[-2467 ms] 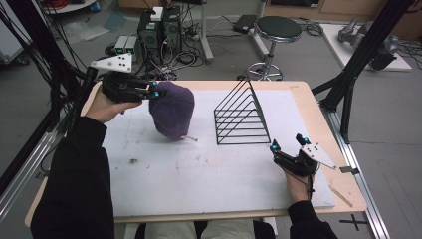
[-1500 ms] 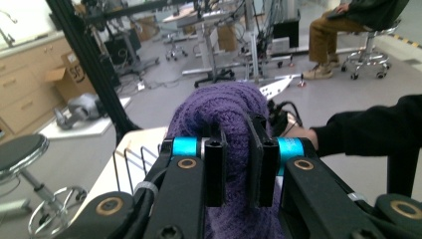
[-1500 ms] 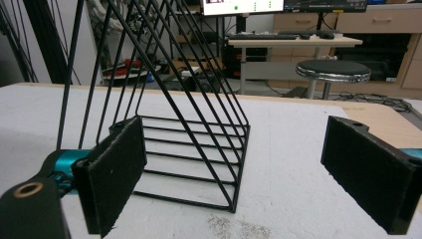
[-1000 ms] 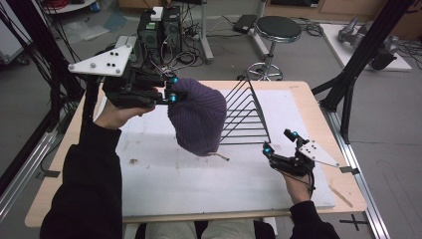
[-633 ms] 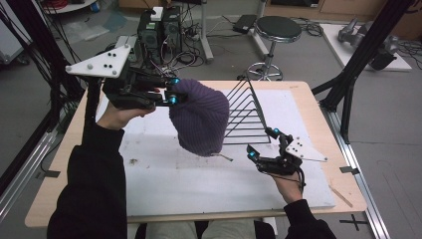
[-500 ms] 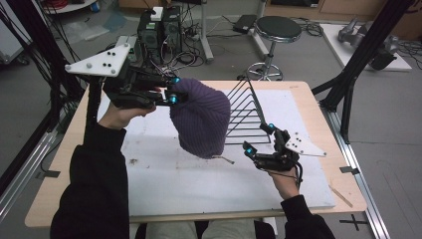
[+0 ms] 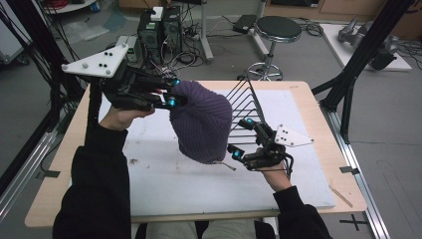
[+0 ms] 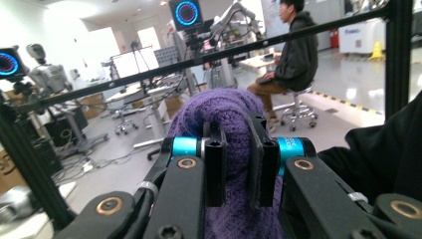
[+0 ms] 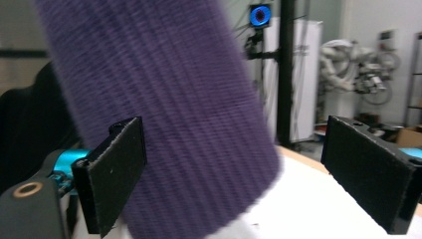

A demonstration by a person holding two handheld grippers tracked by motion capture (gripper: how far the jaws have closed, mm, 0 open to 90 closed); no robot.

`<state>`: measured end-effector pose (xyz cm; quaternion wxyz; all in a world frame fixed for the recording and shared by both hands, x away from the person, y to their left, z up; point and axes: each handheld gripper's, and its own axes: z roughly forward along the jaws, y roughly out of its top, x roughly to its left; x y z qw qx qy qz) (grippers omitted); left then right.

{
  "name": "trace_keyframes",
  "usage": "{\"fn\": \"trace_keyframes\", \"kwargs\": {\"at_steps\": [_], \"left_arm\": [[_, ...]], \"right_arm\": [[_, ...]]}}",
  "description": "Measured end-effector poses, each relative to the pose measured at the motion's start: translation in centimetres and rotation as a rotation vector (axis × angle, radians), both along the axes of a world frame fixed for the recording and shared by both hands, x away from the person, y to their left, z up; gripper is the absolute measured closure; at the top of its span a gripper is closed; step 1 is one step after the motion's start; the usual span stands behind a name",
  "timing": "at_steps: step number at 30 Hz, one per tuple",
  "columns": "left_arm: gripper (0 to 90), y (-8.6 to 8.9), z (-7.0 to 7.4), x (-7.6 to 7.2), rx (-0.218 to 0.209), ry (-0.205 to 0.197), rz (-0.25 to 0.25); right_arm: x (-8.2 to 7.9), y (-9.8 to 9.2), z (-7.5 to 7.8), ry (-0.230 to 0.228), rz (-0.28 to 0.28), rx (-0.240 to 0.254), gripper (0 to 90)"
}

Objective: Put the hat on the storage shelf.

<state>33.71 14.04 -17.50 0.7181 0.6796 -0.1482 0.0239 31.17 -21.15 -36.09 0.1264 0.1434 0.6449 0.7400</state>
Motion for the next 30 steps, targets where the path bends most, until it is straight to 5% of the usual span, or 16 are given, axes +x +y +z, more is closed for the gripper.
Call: {"fn": "trace_keyframes", "kwargs": {"at_steps": [2, 9, 18, 22, 30], "left_arm": [[80.1, -0.2, 0.0, 0.0, 0.006, 0.001, -0.015], [80.0, -1.5, -0.5, 0.0, 0.045, 0.009, -0.049], [79.8, -2.5, -0.8, 0.4, 0.035, 0.029, -0.095], [79.7, -3.1, -1.1, 0.4, 0.044, 0.030, -0.108], [79.6, -2.8, -1.4, 0.7, 0.047, 0.031, -0.079]], "right_arm": [[-0.2, 0.8, 0.2, -0.025, 0.028, -0.038, 9.8], [-0.2, 1.6, 0.4, -0.030, 0.068, -0.051, 9.9], [0.0, 2.2, 0.2, -0.025, 0.150, -0.069, 10.7], [0.1, 2.8, 0.1, -0.017, 0.205, -0.080, 17.9], [-0.4, 2.7, 0.0, -0.003, 0.216, -0.089, 49.9]]}}
